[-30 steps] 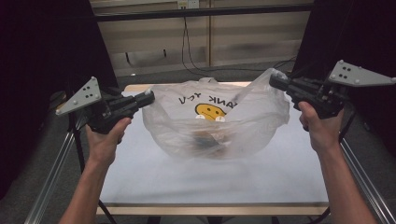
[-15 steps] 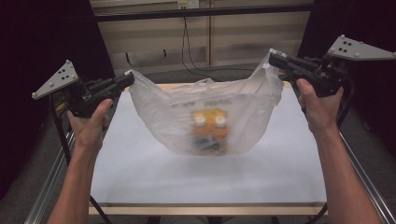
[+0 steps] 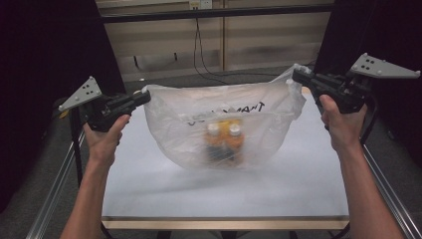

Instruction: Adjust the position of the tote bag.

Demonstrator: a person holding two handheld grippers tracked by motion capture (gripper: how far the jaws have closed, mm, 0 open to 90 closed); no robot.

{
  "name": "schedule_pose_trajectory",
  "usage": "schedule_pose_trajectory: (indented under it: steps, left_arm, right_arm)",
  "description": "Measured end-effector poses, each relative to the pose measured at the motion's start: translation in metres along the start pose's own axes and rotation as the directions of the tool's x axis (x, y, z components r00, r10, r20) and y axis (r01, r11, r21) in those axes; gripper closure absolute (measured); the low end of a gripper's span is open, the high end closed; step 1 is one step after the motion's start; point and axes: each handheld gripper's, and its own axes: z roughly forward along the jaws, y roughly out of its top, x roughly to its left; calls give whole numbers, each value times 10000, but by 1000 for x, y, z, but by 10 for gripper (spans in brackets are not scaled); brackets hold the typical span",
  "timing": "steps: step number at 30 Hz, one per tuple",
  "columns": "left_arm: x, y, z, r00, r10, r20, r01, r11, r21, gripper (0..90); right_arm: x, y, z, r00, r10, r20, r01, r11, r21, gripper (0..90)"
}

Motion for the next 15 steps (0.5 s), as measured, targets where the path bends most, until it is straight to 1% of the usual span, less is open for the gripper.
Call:
schedule_pose_trajectory:
  steps: [1,4,6,8,10,11,15]
  left_arm:
    - [-1,-3,1,10000,25,21,-25,9999,127,885]
    - [-1,-5,2,9999,-42,116,41,9999,94,885]
    - [-1,-8,-1,9998,-70,172,70,10000,40,885]
    - [-1,-12,-3,9997,-197,129,197,9998,3,885]
    - [-1,-16,-5,9997,-218,114,218,9998,-2,886]
    - [-1,-20,-4,9993,-338,155,339,9994,-55,886]
    - [1,-33,-1,9984,-517,240,514,9986,151,886]
  right_arm:
    - [0,-2,1,10000,11,-26,-11,10000,44,893]
    - [1,-5,3,10000,-11,-15,11,9999,170,893]
    - [0,-7,3,10000,15,-43,-14,9999,149,893]
    - [0,-10,3,10000,26,4,-26,9999,146,893]
    - [0,-15,4,10000,23,6,-23,9997,242,893]
    - [0,-17,4,10000,37,16,-38,9996,265,893]
    - [-1,-29,10,9999,107,89,-112,9982,590,894]
